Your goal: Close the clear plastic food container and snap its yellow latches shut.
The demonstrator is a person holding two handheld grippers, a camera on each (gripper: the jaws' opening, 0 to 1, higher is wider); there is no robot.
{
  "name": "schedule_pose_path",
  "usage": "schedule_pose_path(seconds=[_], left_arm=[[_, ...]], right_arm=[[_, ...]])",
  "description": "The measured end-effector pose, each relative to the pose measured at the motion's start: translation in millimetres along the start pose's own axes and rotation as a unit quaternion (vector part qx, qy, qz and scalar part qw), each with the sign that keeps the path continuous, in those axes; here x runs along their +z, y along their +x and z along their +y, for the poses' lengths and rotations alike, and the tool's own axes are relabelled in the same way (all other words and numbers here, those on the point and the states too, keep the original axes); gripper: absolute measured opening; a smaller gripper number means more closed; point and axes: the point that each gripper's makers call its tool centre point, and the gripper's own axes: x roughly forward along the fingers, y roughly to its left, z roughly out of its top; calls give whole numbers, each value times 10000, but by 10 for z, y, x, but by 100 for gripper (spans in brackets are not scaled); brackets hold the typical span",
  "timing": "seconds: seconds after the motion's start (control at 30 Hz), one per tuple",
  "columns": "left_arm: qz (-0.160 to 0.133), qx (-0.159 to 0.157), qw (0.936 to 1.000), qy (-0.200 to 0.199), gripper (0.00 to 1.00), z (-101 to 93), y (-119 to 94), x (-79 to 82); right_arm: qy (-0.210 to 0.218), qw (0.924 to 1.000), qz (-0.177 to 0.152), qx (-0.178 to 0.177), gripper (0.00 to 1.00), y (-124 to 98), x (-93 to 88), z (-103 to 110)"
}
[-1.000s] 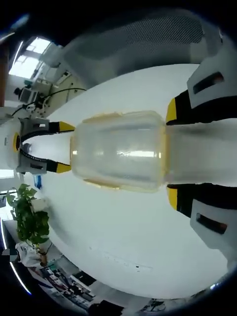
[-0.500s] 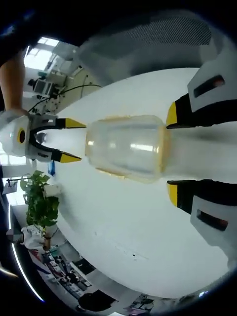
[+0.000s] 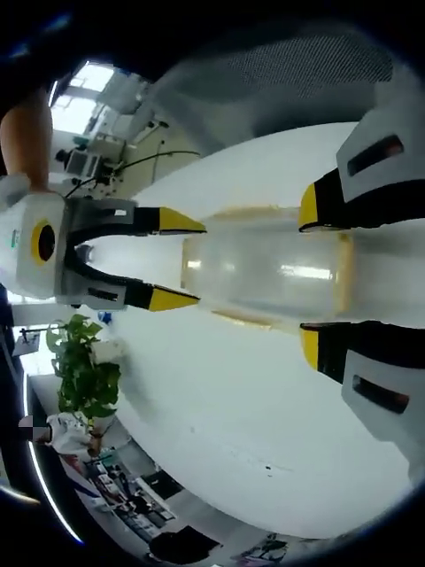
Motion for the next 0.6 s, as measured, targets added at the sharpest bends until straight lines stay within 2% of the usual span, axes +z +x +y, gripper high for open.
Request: schedule_pose_path(seconds=[0.1, 0.27, 0.6], left_arm=[[88, 22, 9994, 329, 39, -28, 85, 100], [-6, -111, 9994, 342, 37, -86, 205, 234], [-40, -252, 9992, 322, 35, -116, 264, 281]], right_arm=[[-32, 10000, -21, -3, 37, 38, 91, -26], [-50, 9999, -89, -4, 37, 60, 211, -62], [64, 9999, -124, 77, 37, 83, 219, -56]])
